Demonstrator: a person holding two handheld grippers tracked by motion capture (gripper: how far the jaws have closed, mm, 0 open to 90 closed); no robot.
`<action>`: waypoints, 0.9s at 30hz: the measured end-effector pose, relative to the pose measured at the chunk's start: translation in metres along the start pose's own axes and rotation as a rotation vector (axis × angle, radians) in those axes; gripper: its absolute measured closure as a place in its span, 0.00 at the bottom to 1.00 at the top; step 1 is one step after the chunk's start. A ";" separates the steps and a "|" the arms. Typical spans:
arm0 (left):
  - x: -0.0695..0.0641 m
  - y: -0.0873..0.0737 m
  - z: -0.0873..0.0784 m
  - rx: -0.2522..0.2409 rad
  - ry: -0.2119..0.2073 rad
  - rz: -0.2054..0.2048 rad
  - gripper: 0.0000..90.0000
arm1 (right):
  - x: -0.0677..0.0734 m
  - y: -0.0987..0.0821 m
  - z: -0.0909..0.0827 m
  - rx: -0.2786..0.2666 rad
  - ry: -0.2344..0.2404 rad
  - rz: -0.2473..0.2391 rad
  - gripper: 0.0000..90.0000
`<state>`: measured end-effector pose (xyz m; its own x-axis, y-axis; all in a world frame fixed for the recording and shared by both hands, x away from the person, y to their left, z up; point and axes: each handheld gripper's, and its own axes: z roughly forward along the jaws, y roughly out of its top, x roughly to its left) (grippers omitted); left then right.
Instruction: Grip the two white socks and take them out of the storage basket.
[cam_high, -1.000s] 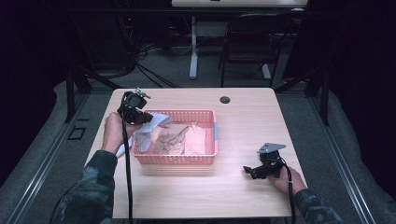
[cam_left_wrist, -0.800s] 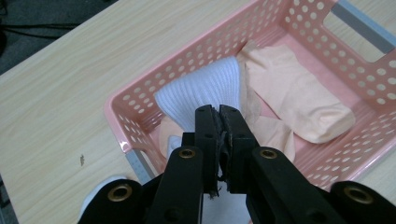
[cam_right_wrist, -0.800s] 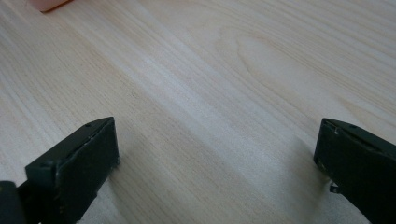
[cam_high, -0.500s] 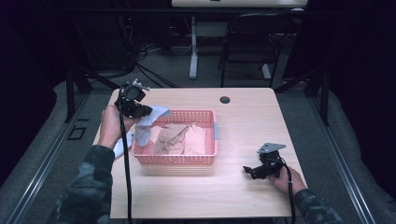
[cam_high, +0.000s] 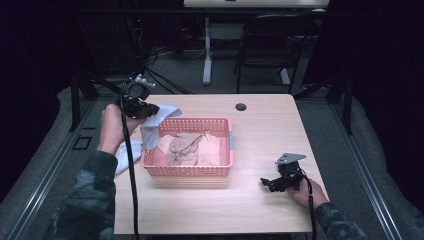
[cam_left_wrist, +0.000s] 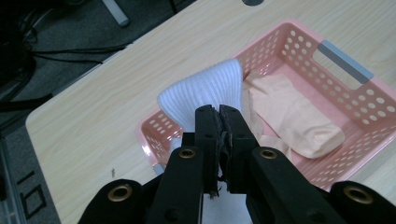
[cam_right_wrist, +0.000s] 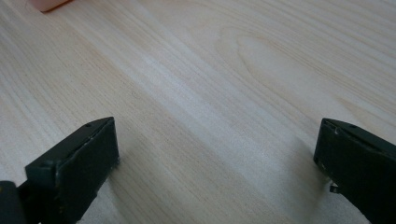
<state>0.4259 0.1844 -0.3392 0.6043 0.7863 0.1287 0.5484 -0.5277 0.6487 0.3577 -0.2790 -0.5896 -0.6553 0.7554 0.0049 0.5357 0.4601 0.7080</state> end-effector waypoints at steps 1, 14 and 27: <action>0.001 0.000 -0.003 -0.006 0.003 -0.003 0.96 | 0.000 0.000 0.000 0.000 0.000 0.000 0.00; 0.021 -0.007 -0.037 -0.046 0.055 -0.036 0.96 | 0.000 0.000 0.000 -0.001 -0.002 0.002 0.00; 0.054 -0.034 -0.047 -0.032 0.098 -0.116 0.96 | 0.001 0.000 0.000 0.000 -0.003 0.003 0.00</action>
<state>0.4128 0.2593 -0.3189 0.4778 0.8698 0.1230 0.5914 -0.4220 0.6872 0.3572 -0.2786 -0.5896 -0.6521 0.7581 0.0043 0.5373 0.4581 0.7081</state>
